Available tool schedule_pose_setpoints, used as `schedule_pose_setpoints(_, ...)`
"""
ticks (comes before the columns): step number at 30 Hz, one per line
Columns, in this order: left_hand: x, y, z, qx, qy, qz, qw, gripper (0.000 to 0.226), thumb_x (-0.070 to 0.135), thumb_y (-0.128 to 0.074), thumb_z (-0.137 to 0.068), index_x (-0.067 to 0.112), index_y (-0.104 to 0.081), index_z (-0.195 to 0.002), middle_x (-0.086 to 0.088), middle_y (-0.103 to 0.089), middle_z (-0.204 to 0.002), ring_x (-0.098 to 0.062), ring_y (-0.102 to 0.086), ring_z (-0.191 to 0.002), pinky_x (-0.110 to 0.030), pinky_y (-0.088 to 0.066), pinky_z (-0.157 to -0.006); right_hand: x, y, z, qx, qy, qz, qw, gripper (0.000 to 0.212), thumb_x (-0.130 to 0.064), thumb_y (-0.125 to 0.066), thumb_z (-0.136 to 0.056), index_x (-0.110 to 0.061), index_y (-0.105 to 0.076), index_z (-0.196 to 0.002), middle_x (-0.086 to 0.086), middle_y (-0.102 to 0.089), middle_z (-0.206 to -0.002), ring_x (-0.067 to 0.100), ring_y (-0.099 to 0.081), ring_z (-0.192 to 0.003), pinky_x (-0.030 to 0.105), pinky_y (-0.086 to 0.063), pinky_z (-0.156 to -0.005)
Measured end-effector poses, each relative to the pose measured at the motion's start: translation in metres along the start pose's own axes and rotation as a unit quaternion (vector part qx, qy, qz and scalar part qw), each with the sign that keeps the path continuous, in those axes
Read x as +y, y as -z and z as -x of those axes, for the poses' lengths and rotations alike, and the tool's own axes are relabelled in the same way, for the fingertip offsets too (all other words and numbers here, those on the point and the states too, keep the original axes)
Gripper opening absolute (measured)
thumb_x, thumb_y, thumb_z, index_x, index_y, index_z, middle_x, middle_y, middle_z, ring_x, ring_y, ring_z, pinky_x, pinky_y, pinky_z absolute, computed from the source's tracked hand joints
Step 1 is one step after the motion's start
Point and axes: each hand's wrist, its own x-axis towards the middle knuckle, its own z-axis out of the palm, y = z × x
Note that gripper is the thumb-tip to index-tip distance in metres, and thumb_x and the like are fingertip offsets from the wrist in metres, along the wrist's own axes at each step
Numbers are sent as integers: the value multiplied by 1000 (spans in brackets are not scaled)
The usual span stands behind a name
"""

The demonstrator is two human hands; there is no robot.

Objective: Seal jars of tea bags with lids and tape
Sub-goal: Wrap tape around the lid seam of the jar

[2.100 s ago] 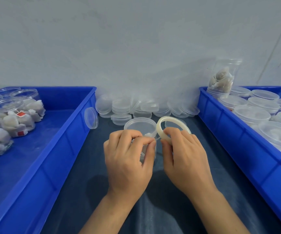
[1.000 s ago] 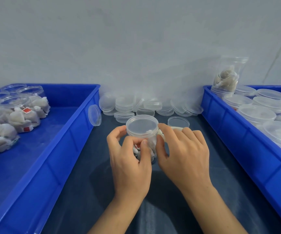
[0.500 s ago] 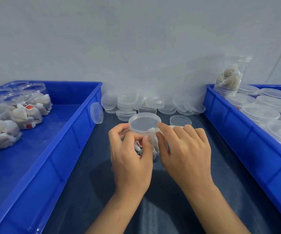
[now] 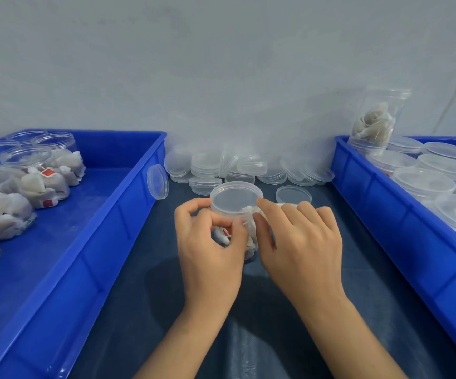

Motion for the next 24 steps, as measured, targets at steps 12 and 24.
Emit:
schedule_pose_setpoints(12, -22, 17, -19, -104, 62, 112, 986, 42, 21, -85, -90, 23, -62, -125, 11, -66, -127, -14, -65, -122, -38, -61, -92, 3, -4, 2, -6, -17, -9, 1000, 18, -25, -63, -102, -14, -77, -106, -1, -62, -70, 26, -49, -63, 40, -33, -64)
schedule_pose_setpoints(24, -34, 2, -16, -180, 136, 121, 967, 65, 63, -77, -86, 42, -53, -143, 24, -68, -134, 0, -64, -125, -40, -54, -106, -3, 2, -1, -28, -26, -26, 999, 20, -26, -62, -104, -14, -77, -110, -2, -59, -69, 26, -49, -65, 42, -37, -63)
